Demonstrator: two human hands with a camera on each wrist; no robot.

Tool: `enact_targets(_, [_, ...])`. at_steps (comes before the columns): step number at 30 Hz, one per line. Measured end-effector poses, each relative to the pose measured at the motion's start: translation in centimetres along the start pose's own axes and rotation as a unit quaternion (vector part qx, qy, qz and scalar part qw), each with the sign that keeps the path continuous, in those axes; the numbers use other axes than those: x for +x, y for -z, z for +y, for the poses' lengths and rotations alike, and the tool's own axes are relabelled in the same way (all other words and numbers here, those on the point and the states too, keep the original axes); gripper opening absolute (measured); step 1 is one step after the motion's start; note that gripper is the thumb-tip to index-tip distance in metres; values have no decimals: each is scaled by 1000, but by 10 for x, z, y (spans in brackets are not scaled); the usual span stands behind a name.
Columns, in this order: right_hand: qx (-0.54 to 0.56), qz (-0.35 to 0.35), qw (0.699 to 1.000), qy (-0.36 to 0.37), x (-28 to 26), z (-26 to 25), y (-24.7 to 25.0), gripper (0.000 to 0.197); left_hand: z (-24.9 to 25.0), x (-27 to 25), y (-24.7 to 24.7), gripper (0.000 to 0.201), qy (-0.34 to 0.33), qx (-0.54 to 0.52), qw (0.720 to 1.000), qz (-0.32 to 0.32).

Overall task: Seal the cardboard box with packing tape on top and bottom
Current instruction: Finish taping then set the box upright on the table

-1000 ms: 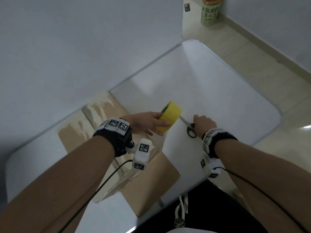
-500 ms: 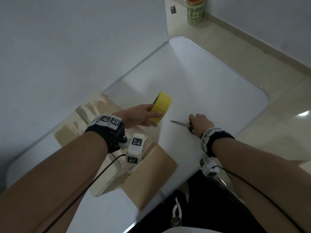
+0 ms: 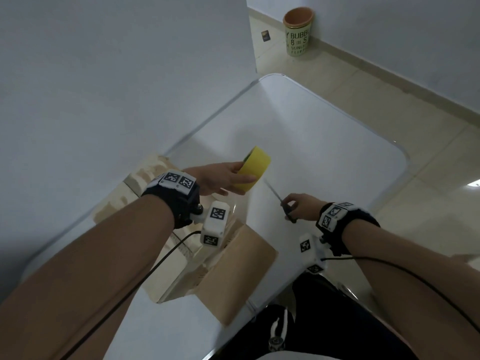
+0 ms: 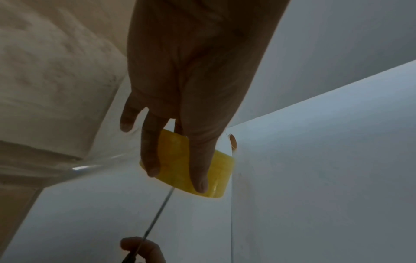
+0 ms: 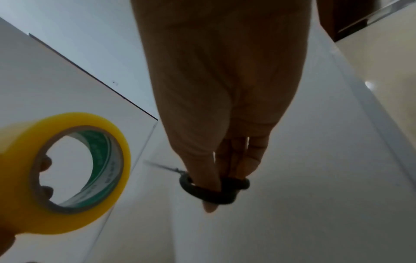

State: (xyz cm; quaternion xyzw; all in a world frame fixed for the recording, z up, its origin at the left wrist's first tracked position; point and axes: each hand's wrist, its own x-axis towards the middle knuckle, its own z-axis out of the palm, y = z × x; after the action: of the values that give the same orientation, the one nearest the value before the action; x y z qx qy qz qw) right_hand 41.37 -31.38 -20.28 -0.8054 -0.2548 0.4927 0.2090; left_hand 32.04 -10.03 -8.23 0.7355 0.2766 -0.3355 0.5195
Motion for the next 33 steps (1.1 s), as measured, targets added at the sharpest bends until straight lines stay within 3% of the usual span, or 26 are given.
enact_targets(3, [90,-54,994,13,-13,0,-1,27,5,2,0,51,-14,18,1000,11])
enact_targets(8, [112,-151,982,-26,-33,-5,-7,41,9,5,2,41,-25,9,1000,-8])
enact_targets(15, [107,-127,983,72,-33,-34,-8,37,14,7,-1,36,-58,1,998,-14])
enact_targets(26, [73,-118,981,136,-27,-63,-16,26,15,12,0,44,-65,5,998,-20])
enact_targets(33, [43,-79,986,141,-31,-59,-10,30,16,14,1,43,-72,-1,997,-22])
